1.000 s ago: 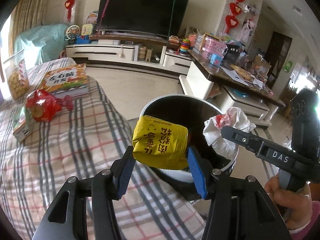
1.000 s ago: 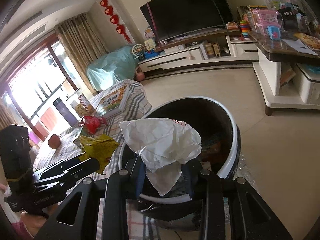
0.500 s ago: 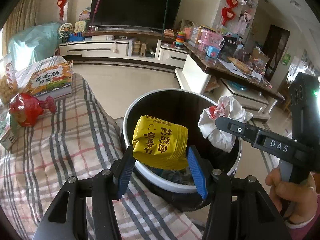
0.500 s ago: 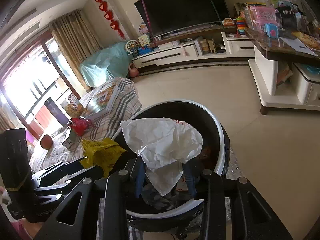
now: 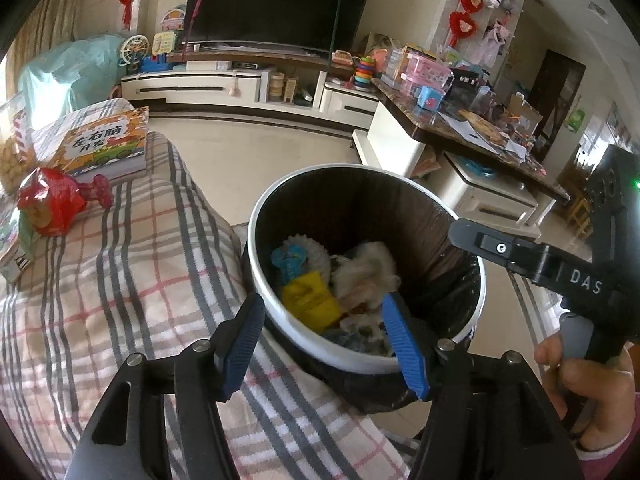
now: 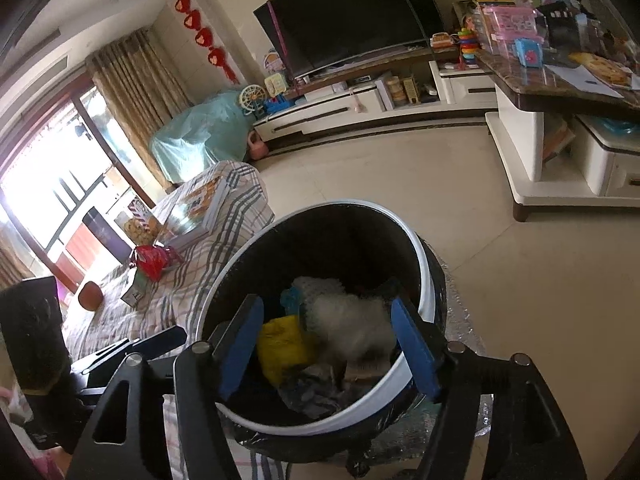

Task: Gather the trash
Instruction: 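Open both tools to drop the yellow packet and plastic bag into the bin, then move both open tools back toward the milk carton and red bag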

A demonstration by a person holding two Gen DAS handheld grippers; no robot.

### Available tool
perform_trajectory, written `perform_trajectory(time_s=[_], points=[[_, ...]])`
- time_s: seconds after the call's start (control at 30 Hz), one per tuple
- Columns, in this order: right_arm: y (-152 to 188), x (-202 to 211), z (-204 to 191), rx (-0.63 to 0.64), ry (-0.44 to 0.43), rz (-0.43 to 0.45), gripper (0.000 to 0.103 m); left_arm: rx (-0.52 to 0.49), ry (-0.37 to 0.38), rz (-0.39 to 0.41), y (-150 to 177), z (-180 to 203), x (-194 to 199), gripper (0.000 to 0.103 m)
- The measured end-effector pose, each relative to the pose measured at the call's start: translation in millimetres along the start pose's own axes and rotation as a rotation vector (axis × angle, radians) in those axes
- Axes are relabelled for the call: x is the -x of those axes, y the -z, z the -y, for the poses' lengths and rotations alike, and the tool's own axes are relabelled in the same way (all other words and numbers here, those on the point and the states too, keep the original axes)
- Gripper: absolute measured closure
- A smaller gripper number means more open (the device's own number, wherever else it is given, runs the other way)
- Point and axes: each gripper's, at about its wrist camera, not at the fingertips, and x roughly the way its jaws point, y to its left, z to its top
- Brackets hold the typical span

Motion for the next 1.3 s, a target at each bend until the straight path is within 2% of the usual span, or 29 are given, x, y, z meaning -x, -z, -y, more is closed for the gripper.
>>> perform_trajectory(time_s=[0.2, 0.6, 0.8, 1.13, 1.3], points=[[6, 9, -8, -0.029, -0.015, 0.015, 0.014, 0.057, -0.031, 0.025, 18, -21, 22, 0.034], [20, 0, -57, 0.016, -0.080, -0.008, 0.014, 0.225, -0.113, 0.043, 56, -88, 73, 0.033], [25, -12, -91, 0.071, -0.126, -0.023, 0.014, 0.279, -0.159, 0.062, 69, -109, 94, 0.033], [33, -41, -143, 0.167, -0.192, -0.063, 0.014, 0.347, -0.237, 0.074, 81, -133, 121, 0.033], [30, -55, -162, 0.206, -0.213, -0.074, 0.014, 0.375, -0.262, 0.078, 77, -144, 128, 0.033]])
